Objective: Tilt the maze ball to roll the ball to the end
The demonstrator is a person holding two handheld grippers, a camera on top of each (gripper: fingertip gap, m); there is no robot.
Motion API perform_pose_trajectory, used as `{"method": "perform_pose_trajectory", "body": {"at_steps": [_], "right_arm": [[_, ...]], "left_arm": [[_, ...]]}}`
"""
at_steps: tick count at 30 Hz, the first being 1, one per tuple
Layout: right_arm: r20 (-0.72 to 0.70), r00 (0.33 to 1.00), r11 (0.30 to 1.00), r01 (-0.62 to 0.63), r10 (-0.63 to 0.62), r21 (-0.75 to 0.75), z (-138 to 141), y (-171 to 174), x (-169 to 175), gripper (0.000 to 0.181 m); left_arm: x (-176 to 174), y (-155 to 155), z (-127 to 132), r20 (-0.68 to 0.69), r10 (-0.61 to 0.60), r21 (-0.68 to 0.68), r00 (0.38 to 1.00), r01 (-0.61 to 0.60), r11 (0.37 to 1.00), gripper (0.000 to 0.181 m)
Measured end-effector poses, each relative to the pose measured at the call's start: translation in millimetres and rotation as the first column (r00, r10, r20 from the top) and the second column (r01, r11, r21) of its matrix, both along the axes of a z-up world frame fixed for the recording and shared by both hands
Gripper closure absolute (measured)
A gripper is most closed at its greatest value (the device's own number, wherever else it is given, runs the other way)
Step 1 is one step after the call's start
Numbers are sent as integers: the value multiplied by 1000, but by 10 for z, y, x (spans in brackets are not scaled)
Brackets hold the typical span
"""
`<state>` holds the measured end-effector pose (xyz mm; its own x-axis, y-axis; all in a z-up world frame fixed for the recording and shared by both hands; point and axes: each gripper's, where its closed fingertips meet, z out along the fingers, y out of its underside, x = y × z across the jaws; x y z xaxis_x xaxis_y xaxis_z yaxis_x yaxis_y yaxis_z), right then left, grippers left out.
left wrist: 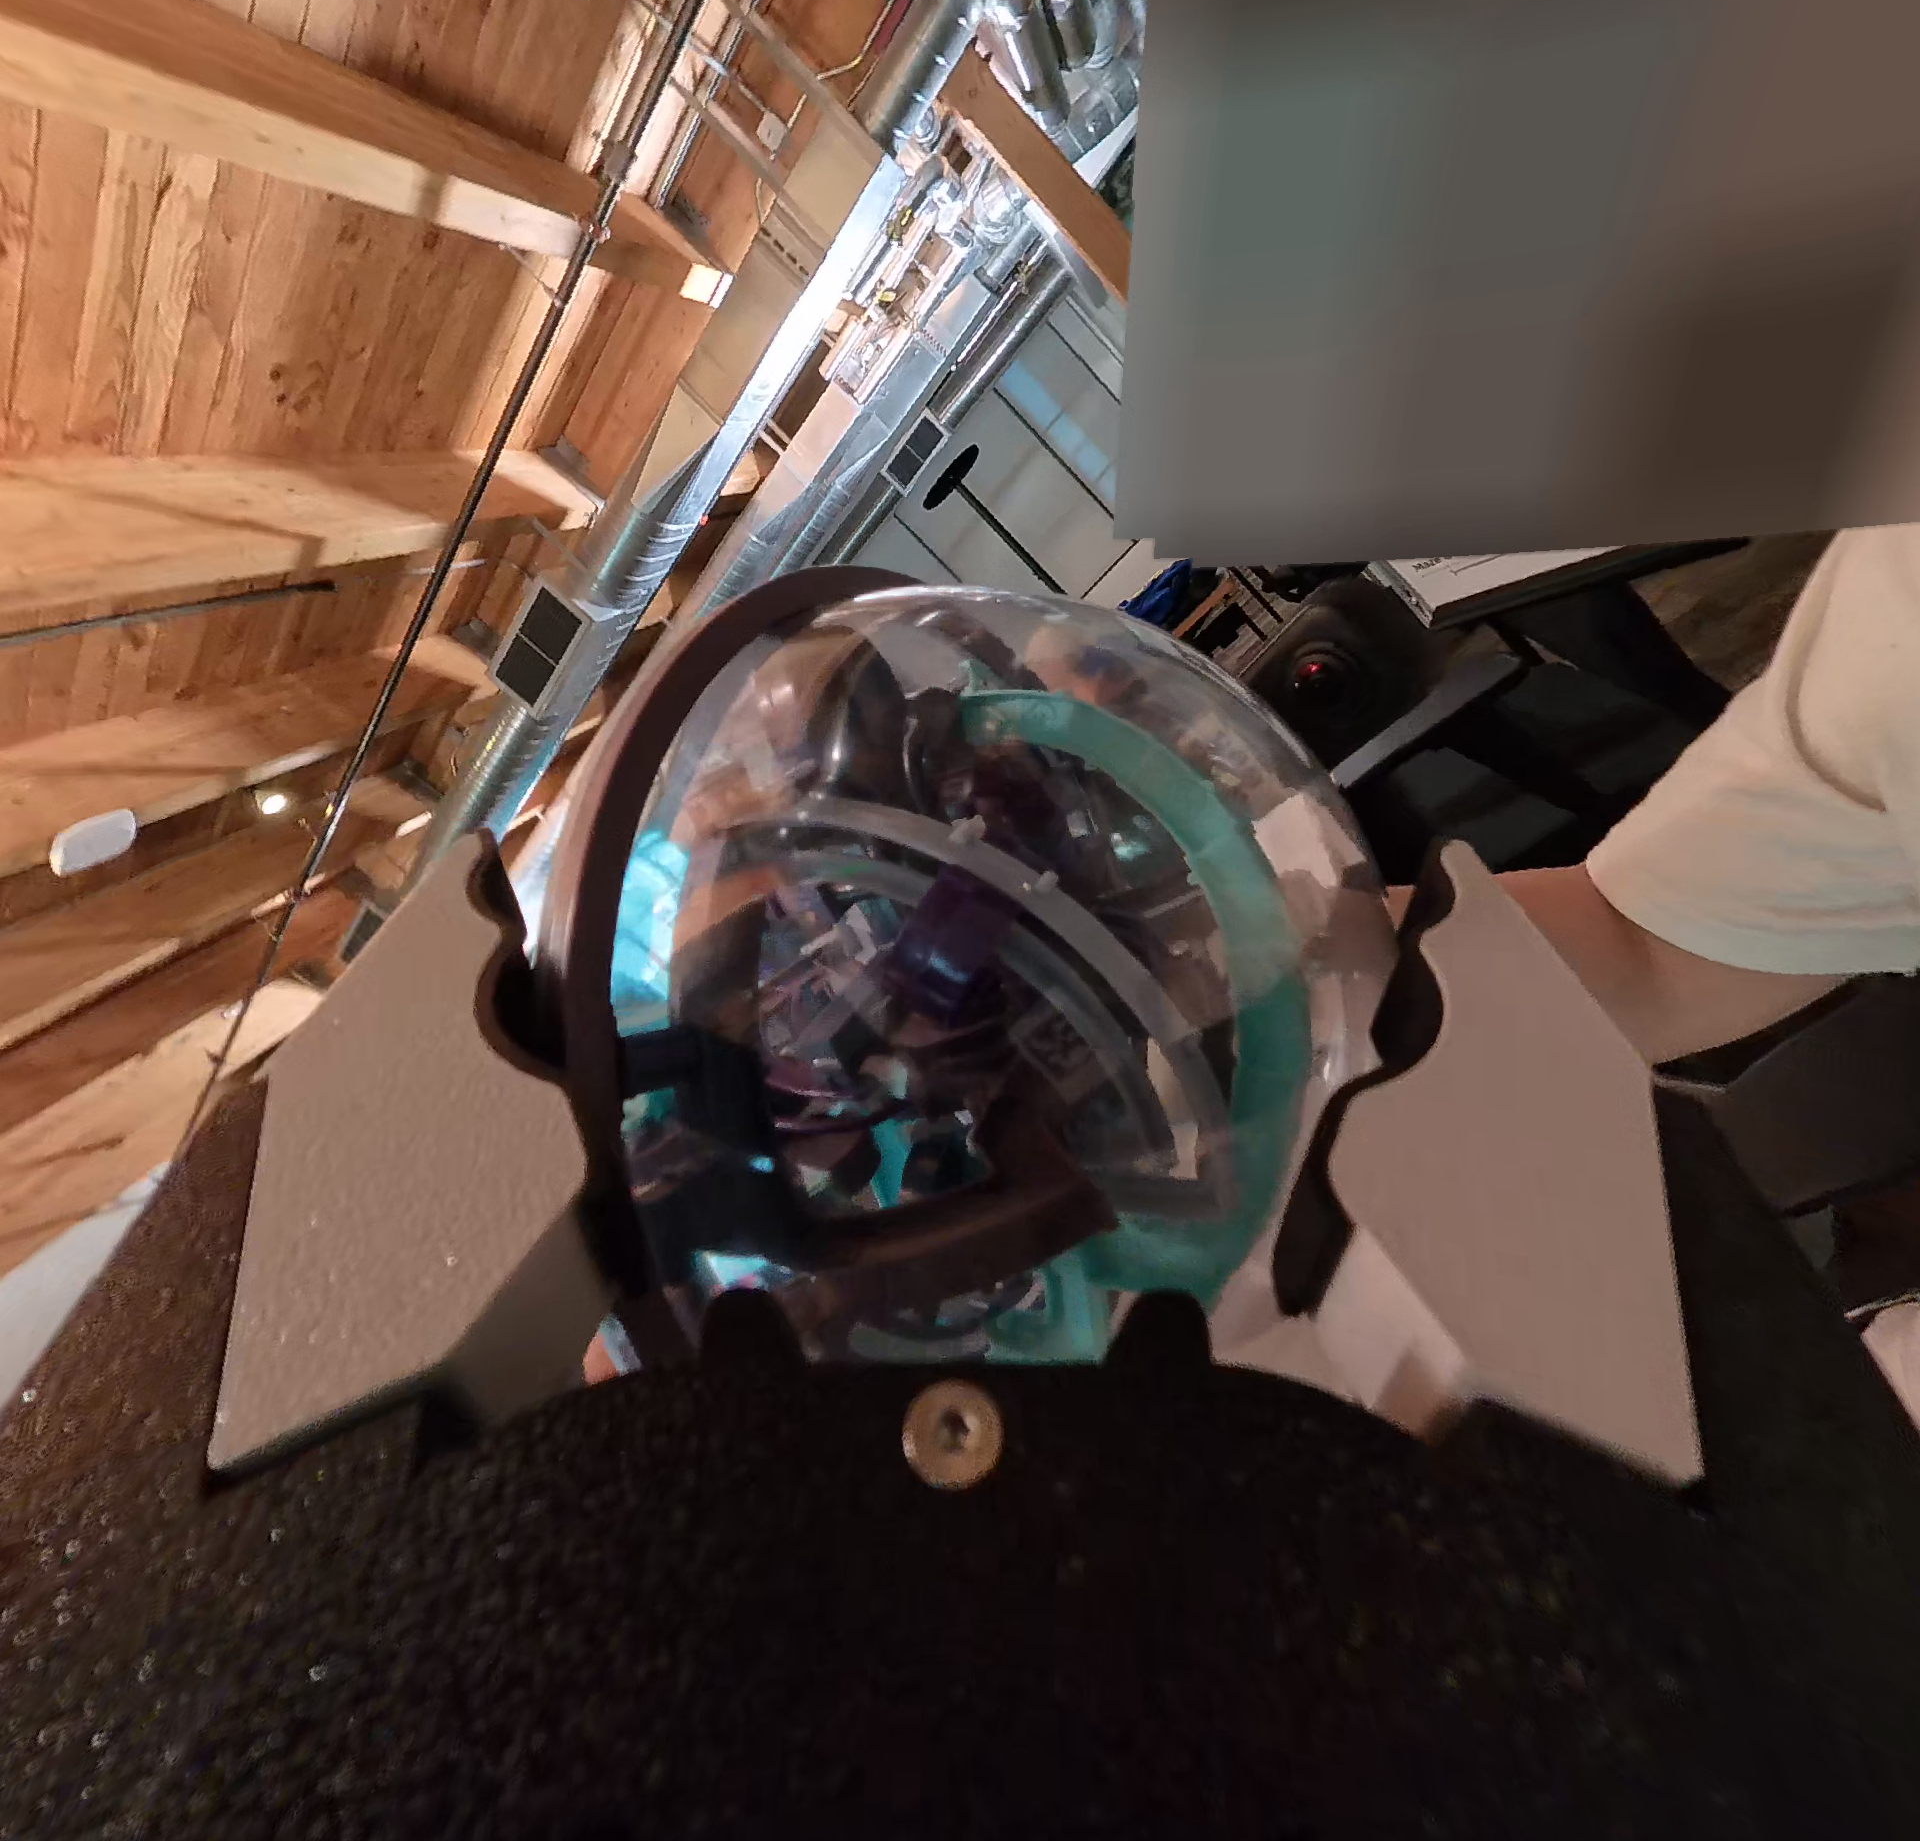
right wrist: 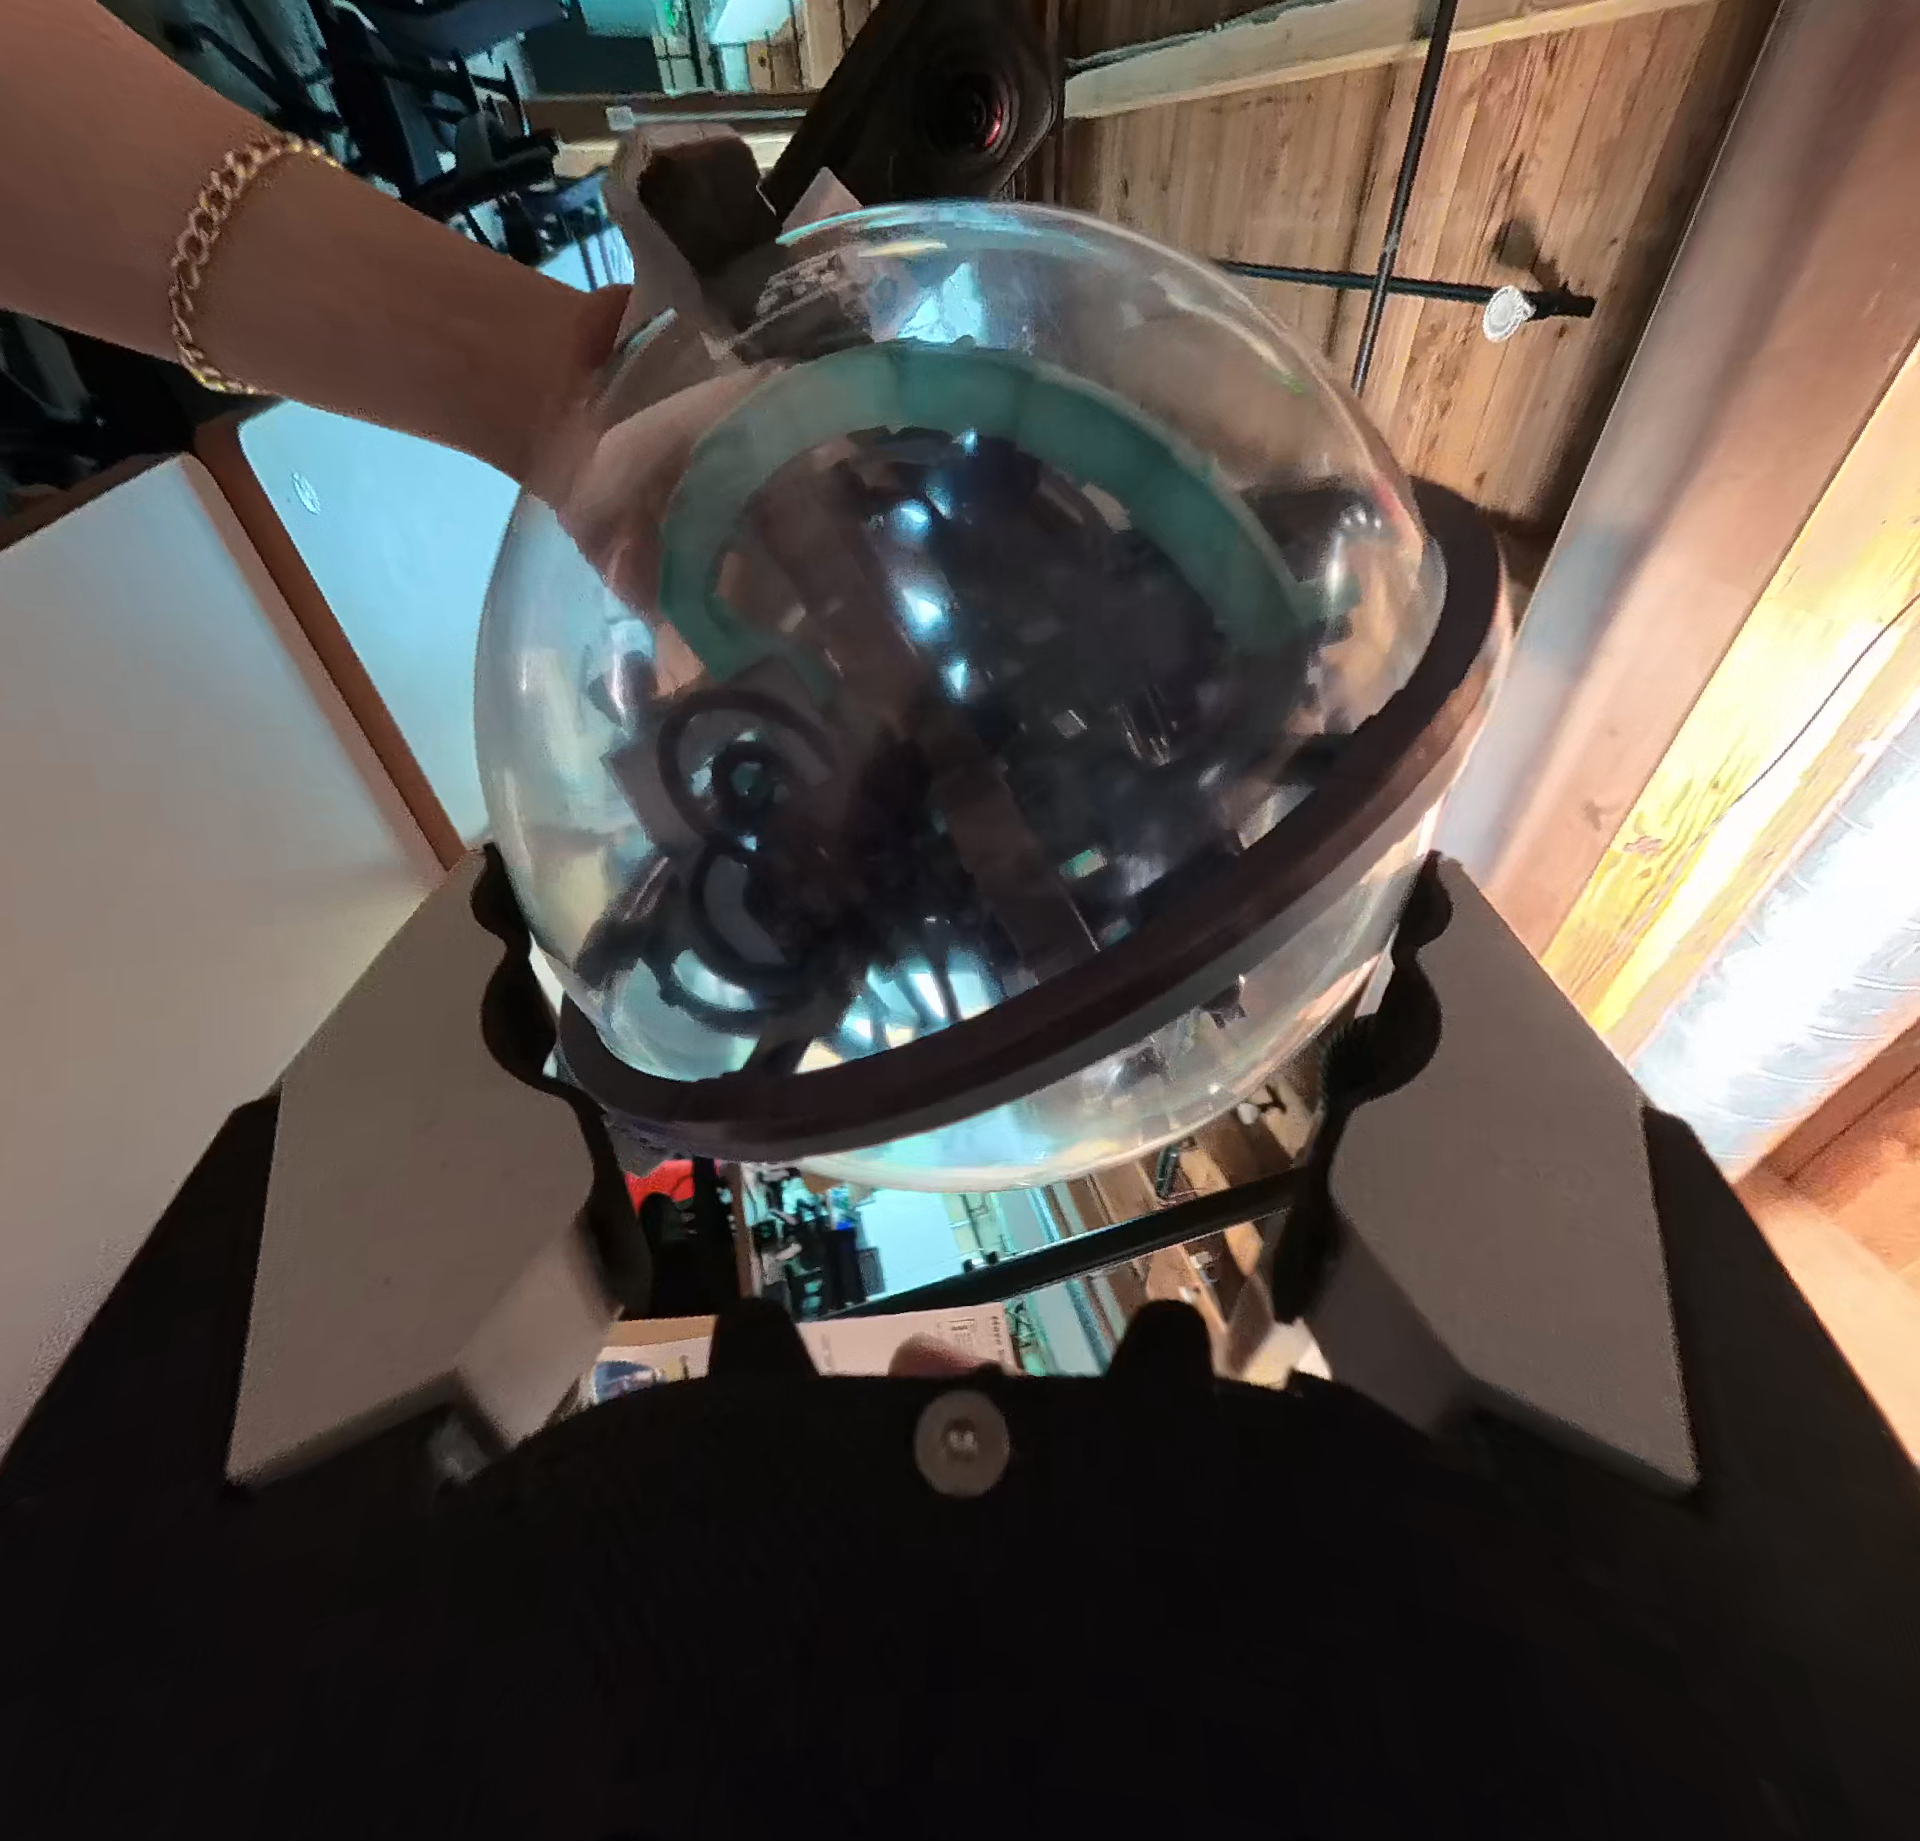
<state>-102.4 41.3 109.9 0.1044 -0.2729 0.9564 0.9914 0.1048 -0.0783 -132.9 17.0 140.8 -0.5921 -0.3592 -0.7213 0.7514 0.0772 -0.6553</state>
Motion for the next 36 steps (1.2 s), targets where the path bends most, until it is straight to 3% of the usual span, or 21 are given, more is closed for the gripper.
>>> {"method": "perform_pose_trajectory", "body": {"at_steps": [8, 15, 24, 30, 36], "right_arm": [[-123, 992, 999, -45, 42, -26, 21, 38, 45, 24], [-134, 991, 998, -30, 24, -47, 78, 99, 74, 24], [-52, 998, 998, -30, 27, -55, 197, 158, -142, 24], [12, 1000, 999, -12, 13, -46, 233, 166, -164, 24], [149, 983, 995, 103, -104, 16, 375, 145, -74, 23]], "left_arm": [[99, 42, 59, -129, 19, -28, 991, -23, 999, 24], [124, 114, 125, -139, -9, -53, 990, 2, 999, 23], [-71, 217, 224, -84, -134, -84, 987, 127, 988, 23], [-121, 214, 254, -35, -121, -71, 992, 118, 990, 23], [-137, 150, 348, 95, -27, -18, 995, 29, 999, 23]]}}
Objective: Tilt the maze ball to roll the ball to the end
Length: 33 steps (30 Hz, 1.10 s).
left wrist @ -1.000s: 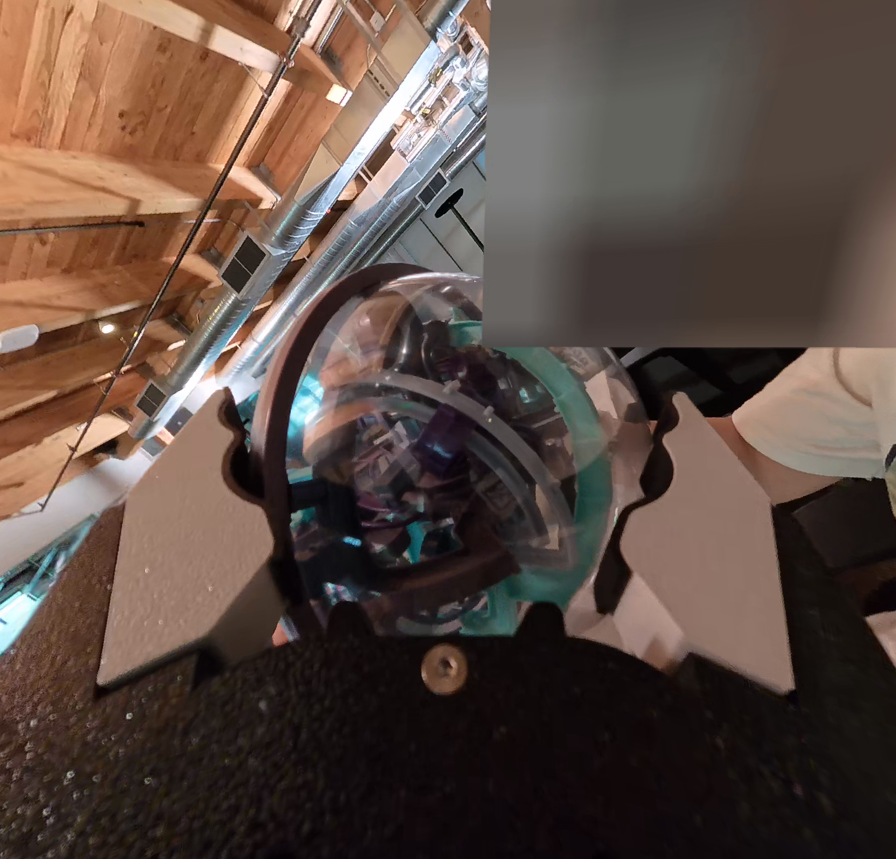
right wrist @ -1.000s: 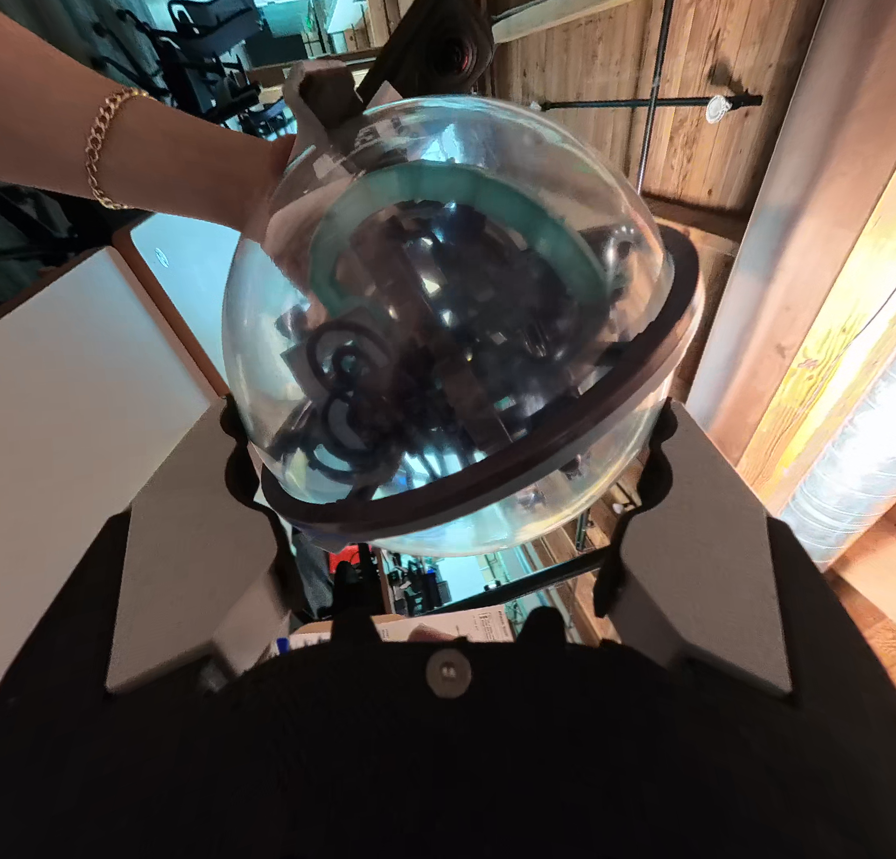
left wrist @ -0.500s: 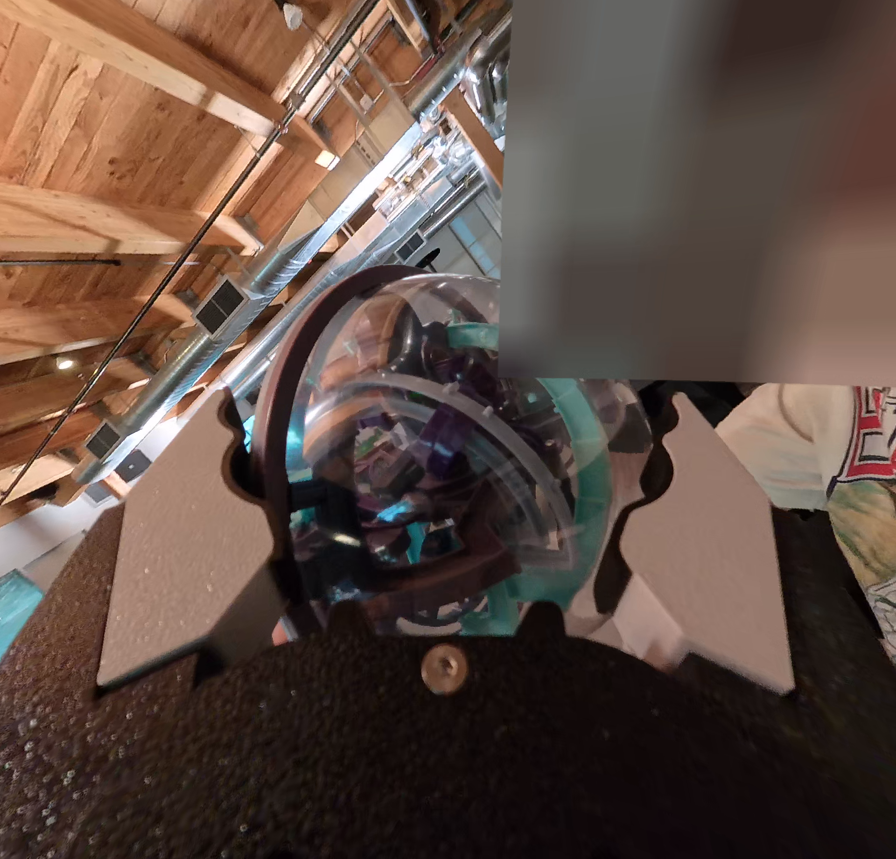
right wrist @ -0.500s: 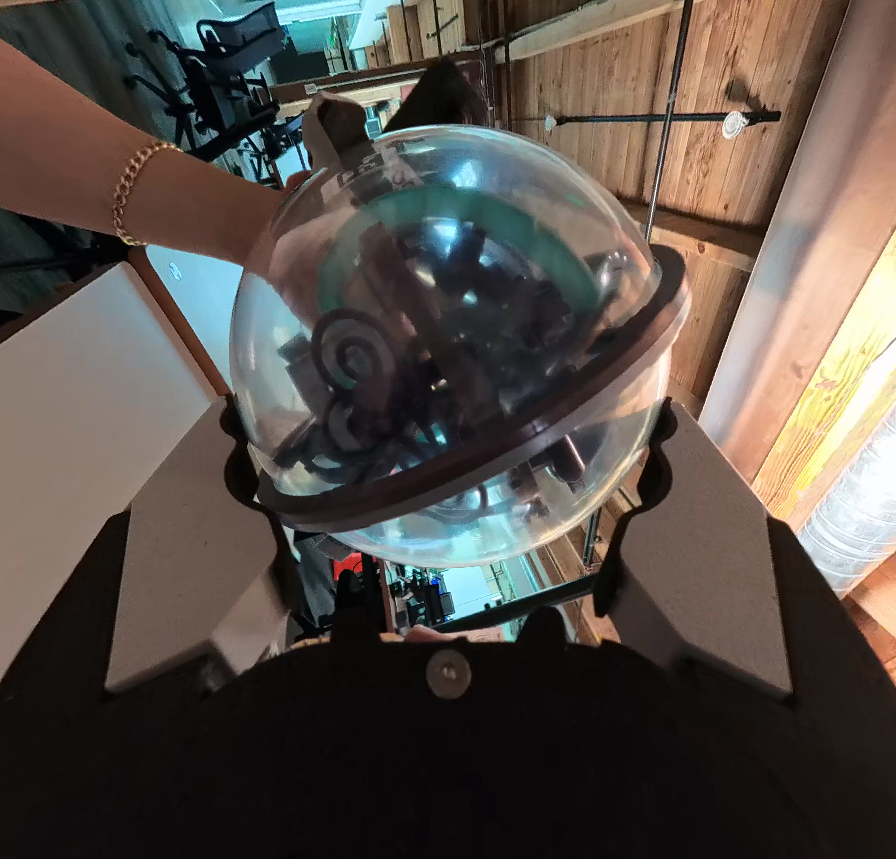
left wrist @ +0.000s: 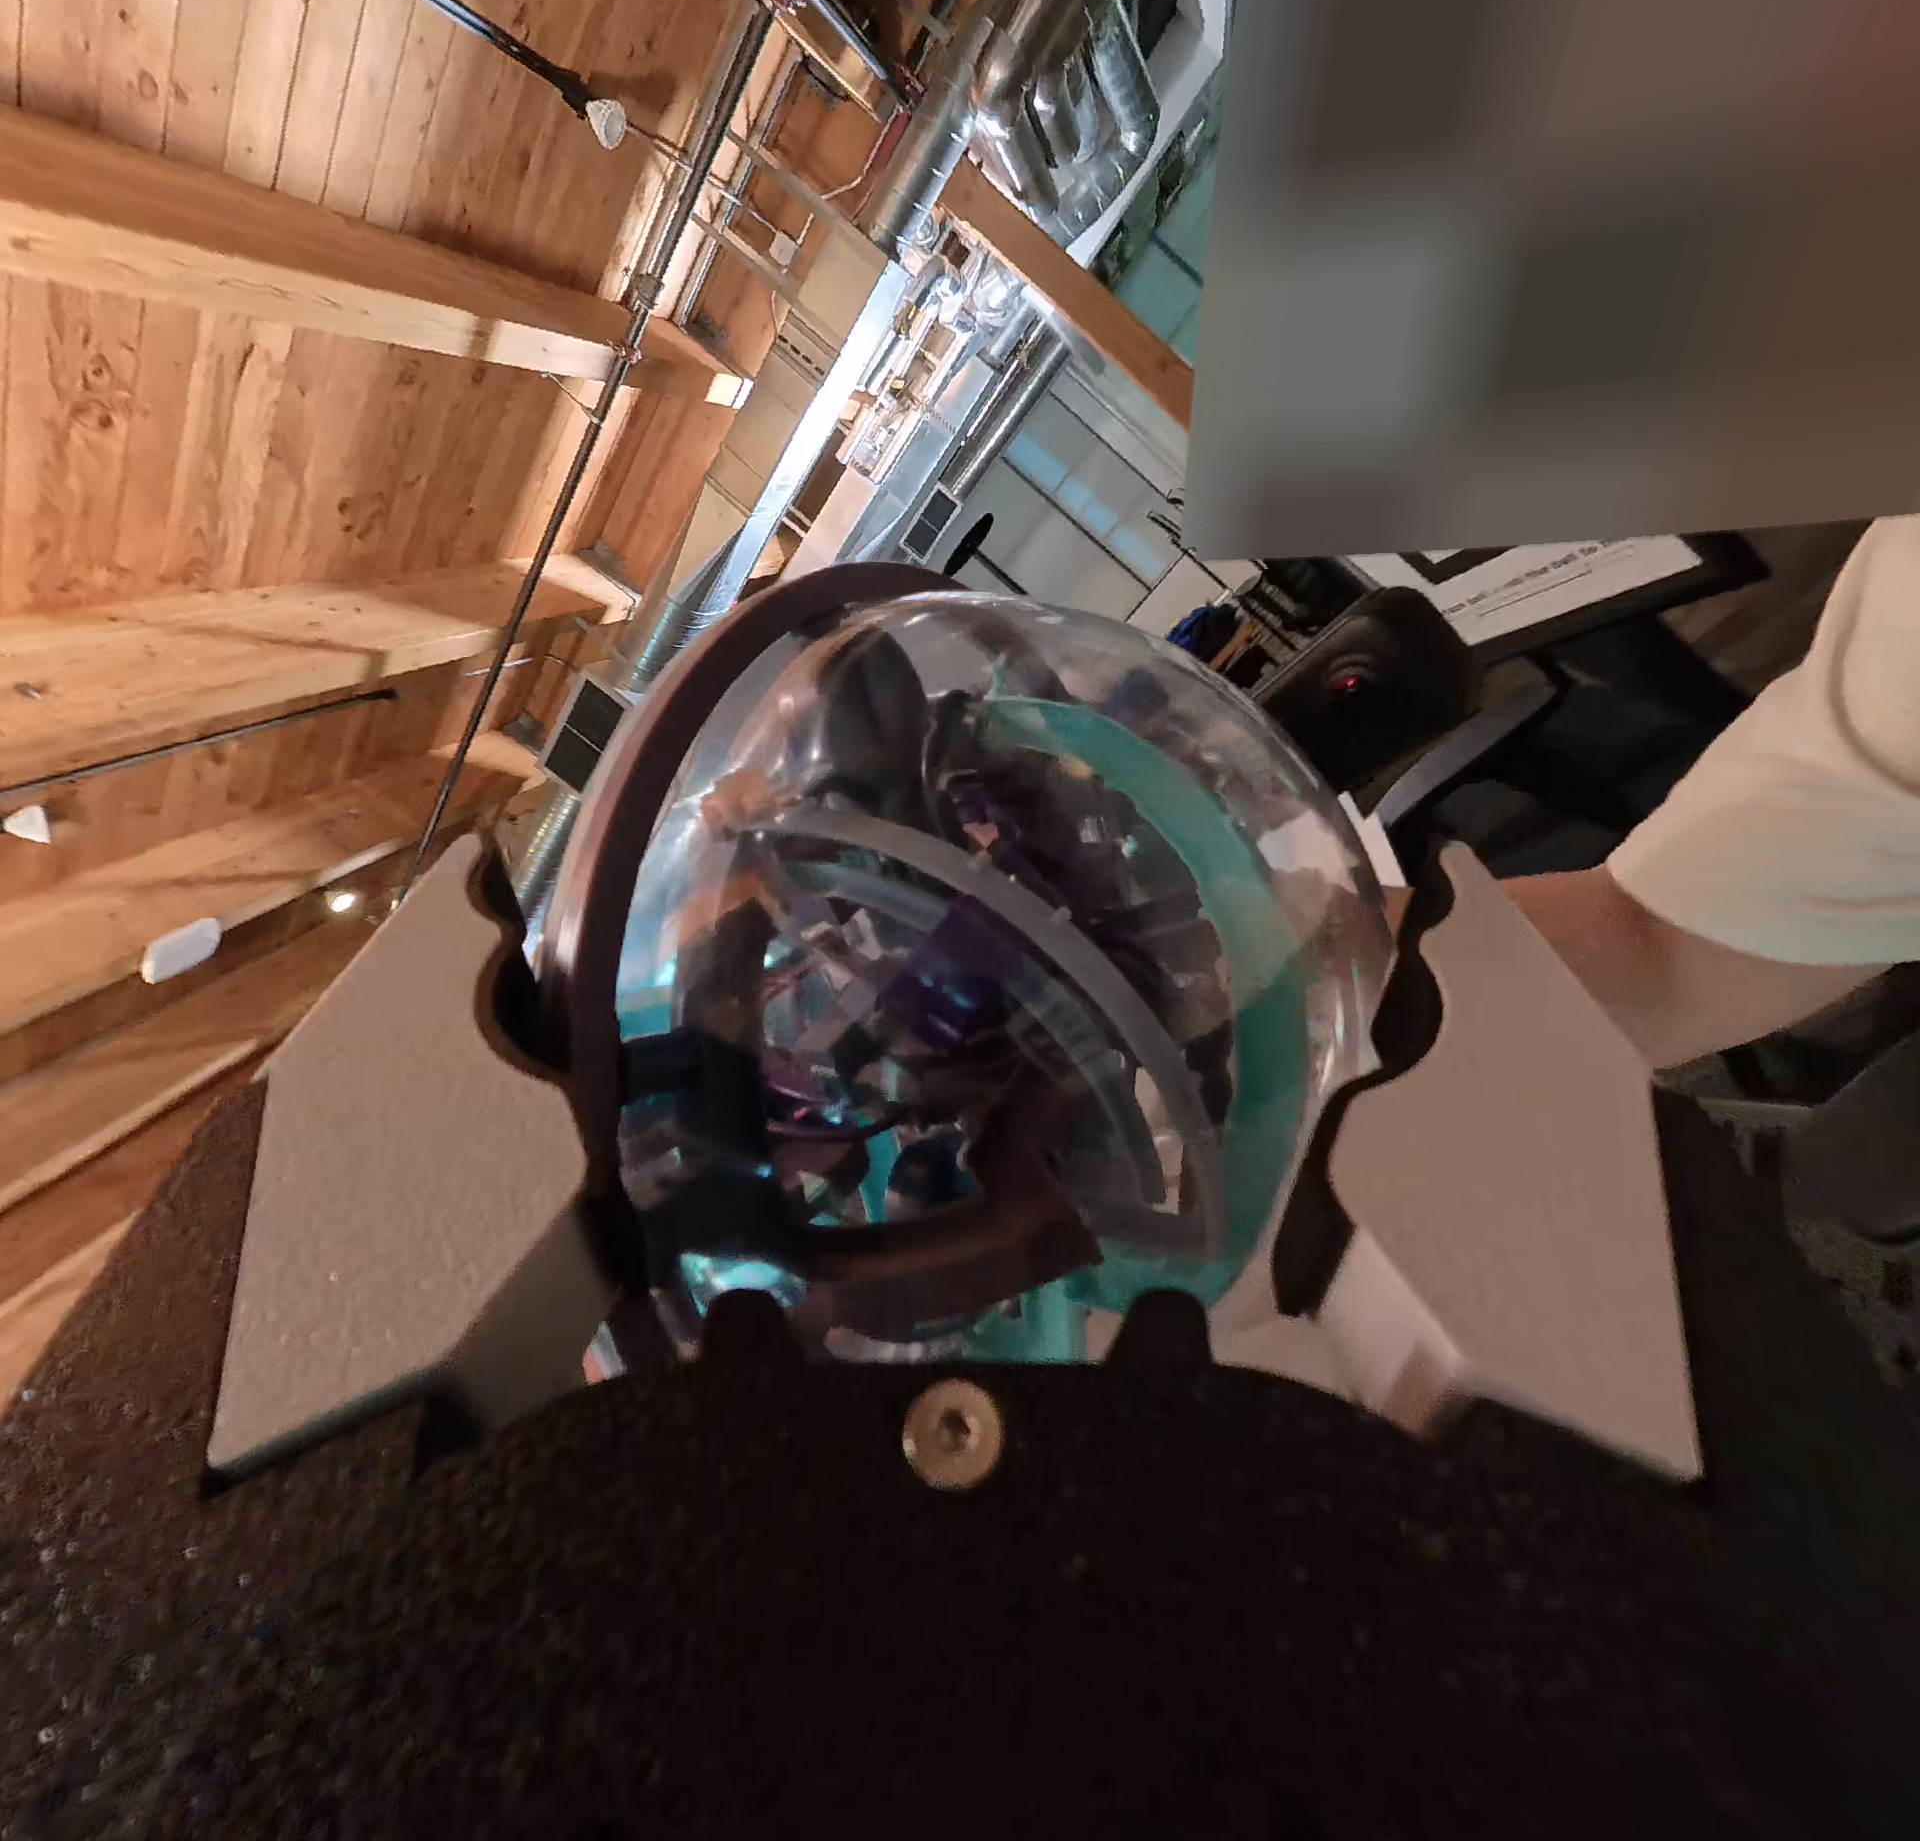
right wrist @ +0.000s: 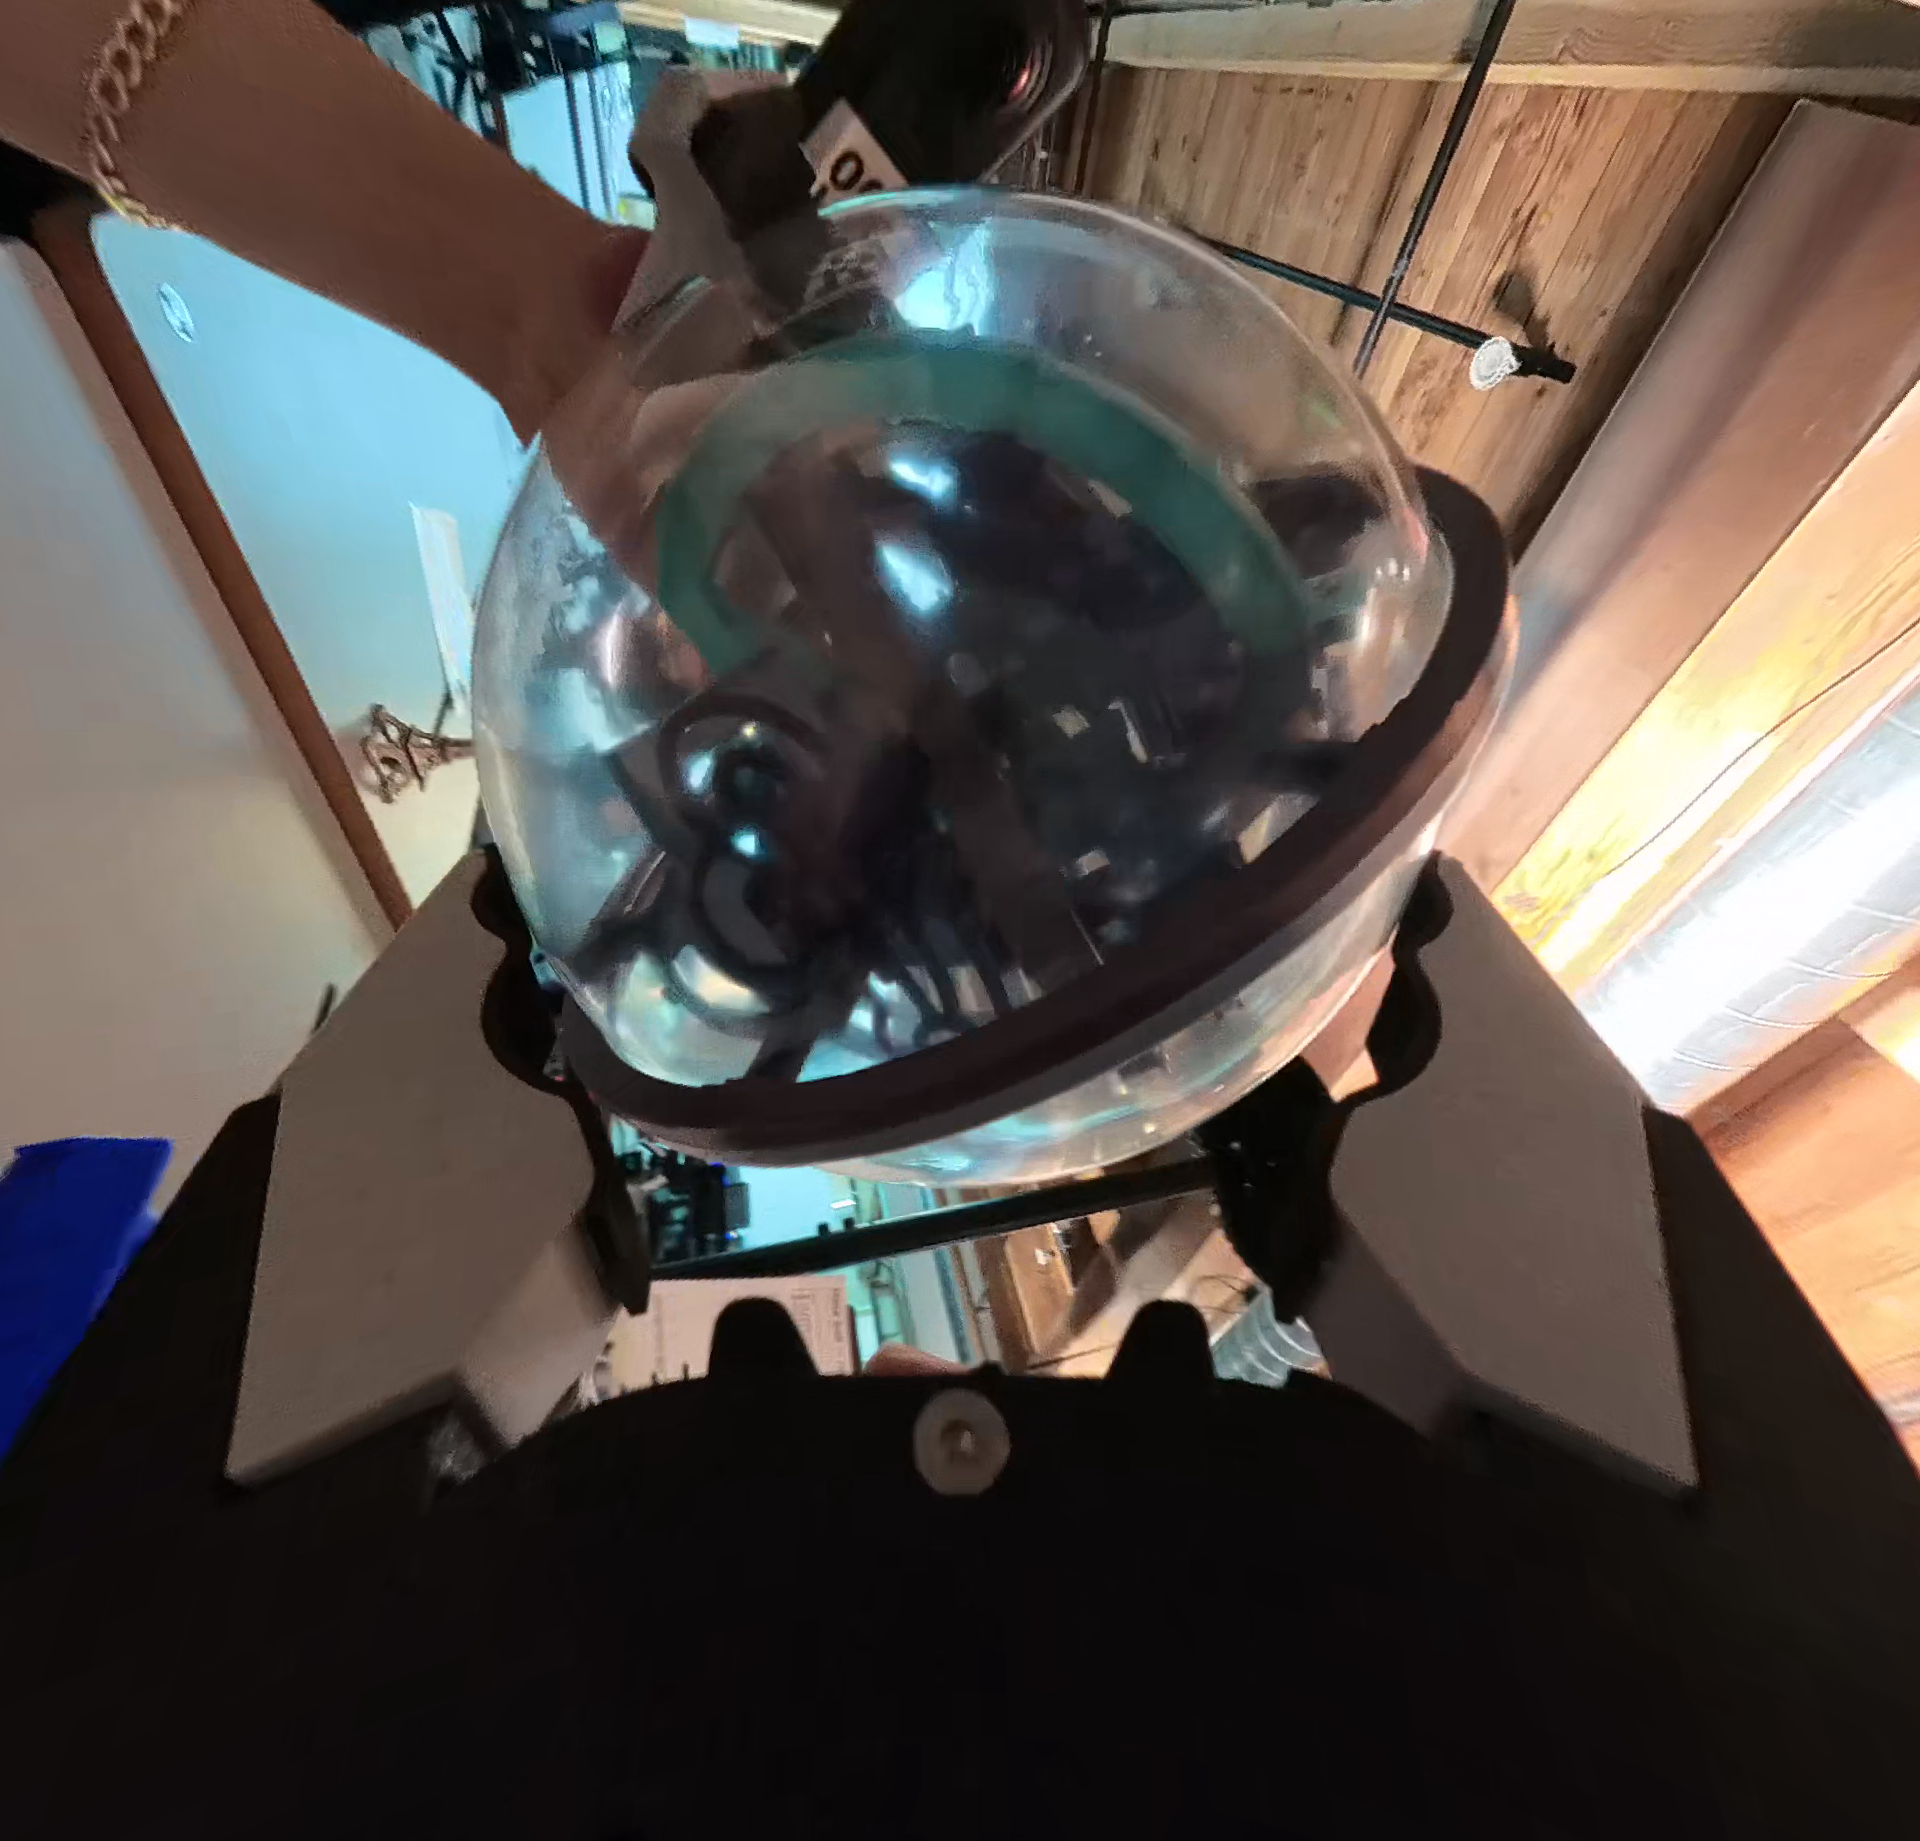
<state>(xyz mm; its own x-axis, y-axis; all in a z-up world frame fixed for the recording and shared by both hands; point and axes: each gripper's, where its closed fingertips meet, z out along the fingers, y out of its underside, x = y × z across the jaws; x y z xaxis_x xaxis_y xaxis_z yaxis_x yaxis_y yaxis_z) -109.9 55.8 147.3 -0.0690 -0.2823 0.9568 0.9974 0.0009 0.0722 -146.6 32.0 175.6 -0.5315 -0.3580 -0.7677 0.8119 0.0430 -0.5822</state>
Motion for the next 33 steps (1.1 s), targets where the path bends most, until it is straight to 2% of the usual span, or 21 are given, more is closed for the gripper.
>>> {"method": "perform_pose_trajectory", "body": {"at_steps": [11, 25, 33], "right_arm": [[62, 997, 998, 31, -35, 51, 122, -77, -40, 23], [55, 997, 995, 54, -59, 81, 117, -68, 68, 23], [88, 988, 984, 110, -124, 142, 161, -41, 173, 23]], "left_arm": [[-88, -98, 81, 87, 32, 37, 996, -35, 999, 23], [-64, -160, 43, 174, 204, 19, 964, -210, 978, 24], [-34, -186, 9, 298, 319, 6, 900, -336, 942, 23]]}}
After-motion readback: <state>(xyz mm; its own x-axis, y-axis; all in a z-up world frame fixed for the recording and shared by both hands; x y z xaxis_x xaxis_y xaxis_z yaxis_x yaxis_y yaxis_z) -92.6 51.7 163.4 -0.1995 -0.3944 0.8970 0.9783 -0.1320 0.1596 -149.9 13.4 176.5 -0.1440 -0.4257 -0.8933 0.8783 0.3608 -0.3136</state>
